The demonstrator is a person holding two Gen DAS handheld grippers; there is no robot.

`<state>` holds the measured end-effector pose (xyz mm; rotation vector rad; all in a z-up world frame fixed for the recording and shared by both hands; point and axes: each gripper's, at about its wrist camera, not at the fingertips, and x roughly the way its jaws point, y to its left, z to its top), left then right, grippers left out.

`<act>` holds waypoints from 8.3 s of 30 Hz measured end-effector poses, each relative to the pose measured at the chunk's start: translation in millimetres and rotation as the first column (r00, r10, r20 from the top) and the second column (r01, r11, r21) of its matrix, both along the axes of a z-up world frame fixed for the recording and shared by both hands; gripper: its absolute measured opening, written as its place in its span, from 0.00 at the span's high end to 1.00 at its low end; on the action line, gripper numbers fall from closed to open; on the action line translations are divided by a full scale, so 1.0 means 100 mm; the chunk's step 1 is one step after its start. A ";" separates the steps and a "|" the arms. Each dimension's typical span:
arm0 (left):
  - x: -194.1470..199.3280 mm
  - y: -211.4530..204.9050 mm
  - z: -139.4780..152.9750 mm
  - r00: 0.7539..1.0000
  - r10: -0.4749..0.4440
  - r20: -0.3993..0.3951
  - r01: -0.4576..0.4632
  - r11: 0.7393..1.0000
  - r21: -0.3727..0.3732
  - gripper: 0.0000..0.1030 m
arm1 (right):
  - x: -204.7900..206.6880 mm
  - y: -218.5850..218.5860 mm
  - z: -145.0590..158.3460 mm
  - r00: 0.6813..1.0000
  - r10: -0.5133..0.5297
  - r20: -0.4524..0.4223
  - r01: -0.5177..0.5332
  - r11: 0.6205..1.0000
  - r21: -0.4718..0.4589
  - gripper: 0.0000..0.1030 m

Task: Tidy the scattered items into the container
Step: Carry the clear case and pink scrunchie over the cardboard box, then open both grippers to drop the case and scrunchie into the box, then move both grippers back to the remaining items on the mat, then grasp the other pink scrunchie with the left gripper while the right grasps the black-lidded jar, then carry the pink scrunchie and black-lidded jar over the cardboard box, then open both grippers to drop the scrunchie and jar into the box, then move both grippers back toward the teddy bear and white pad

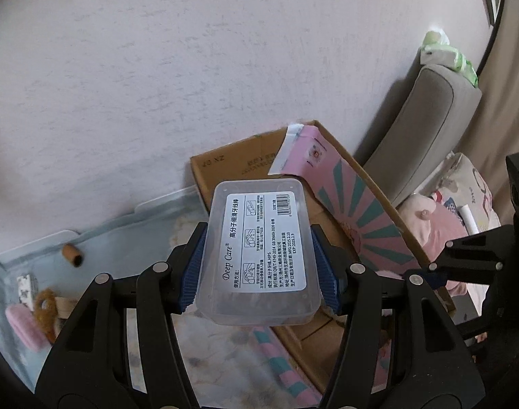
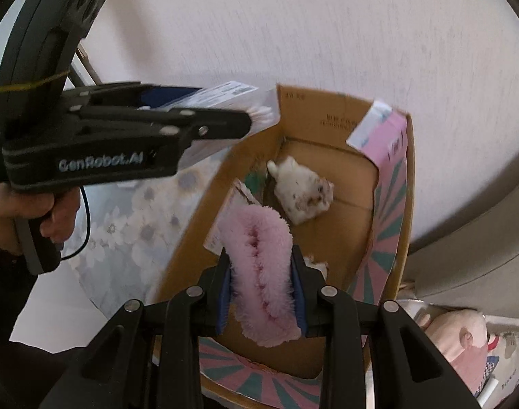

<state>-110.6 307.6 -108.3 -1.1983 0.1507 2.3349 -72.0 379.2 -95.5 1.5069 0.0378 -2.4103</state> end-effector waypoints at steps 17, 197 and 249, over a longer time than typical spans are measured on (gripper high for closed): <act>-0.12 -0.02 -0.06 0.995 0.062 0.083 -0.062 0.998 -0.010 0.05 | -0.09 0.06 -0.11 0.999 0.041 0.031 -0.040 0.999 -0.024 0.45; 0.03 -0.19 -0.06 0.980 0.157 0.123 -0.165 0.984 0.062 0.75 | 0.03 -0.02 -0.10 0.999 -0.046 -0.029 0.046 0.999 0.001 0.68; 0.34 -2.18 0.70 0.942 0.320 -0.102 -0.311 0.945 0.098 0.00 | -0.22 -1.02 0.70 0.969 -0.088 -0.233 0.089 0.996 -0.005 0.38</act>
